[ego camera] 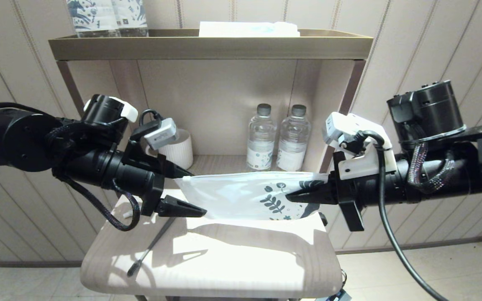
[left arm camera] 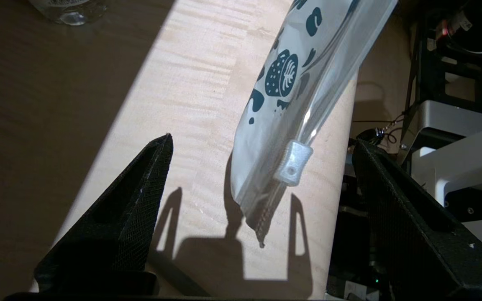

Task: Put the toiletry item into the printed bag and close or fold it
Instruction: Pick up the toothpaste

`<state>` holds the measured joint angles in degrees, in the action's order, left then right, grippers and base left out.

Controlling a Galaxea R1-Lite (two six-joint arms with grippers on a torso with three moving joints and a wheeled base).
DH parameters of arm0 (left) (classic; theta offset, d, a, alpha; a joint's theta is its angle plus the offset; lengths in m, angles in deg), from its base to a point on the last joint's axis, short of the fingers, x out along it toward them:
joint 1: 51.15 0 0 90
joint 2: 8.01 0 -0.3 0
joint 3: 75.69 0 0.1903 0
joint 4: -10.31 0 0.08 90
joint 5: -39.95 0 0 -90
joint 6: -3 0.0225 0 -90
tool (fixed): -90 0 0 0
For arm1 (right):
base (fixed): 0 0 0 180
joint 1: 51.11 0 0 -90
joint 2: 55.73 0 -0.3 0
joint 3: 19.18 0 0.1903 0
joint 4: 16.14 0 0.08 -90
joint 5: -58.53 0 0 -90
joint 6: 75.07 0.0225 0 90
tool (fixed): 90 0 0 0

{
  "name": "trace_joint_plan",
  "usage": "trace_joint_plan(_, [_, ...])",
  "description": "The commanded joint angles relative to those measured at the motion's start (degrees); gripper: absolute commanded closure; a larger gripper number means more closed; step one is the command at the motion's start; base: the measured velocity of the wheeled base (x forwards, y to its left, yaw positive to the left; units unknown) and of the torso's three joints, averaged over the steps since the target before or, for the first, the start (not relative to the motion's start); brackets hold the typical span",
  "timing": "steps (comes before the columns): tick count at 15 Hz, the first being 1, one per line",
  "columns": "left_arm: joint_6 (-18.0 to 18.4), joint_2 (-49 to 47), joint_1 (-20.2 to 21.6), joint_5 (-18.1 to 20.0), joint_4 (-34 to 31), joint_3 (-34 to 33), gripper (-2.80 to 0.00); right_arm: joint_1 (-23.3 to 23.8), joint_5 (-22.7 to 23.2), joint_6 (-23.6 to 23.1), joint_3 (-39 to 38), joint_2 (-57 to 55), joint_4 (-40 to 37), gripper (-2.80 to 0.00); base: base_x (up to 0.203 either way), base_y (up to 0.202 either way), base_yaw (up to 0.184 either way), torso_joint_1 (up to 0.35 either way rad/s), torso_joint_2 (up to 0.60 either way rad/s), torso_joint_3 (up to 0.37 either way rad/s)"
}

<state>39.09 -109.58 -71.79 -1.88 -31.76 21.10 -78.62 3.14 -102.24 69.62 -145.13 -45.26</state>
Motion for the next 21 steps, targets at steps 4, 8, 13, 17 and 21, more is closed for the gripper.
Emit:
trace_joint_plan(4, [0.20,-0.91,-0.02,1.13,-0.10,0.14,-1.23,-0.01,0.20,-0.16,-0.04,-0.88,0.04,0.00,0.000,0.000,0.000,0.000,0.00,0.000])
trace_joint_plan(8, [0.29,-0.91,-0.28,1.83,-0.02,0.05,0.00,-0.10,0.21,-0.16,0.04,-0.95,0.12,0.00,0.000,0.000,0.000,0.000,0.00,0.000])
trace_joint_plan(13, [0.29,-1.00,-0.81,1.85,-0.01,-0.12,0.00,-0.10,0.28,-0.07,0.46,-1.02,0.13,0.00,0.000,0.000,0.000,0.000,0.00,0.000])
trace_joint_plan(17, [0.29,-1.00,-0.98,1.83,-0.01,-0.09,0.00,-0.18,0.28,0.01,0.75,-1.15,0.13,0.00,0.000,0.000,0.000,0.000,0.00,0.000])
trace_joint_plan(21, [0.03,-0.91,-2.57,1.40,0.25,0.76,0.00,-1.20,0.36,0.01,1.76,-3.81,0.22,0.00,0.000,0.000,0.000,0.000,0.00,0.000])
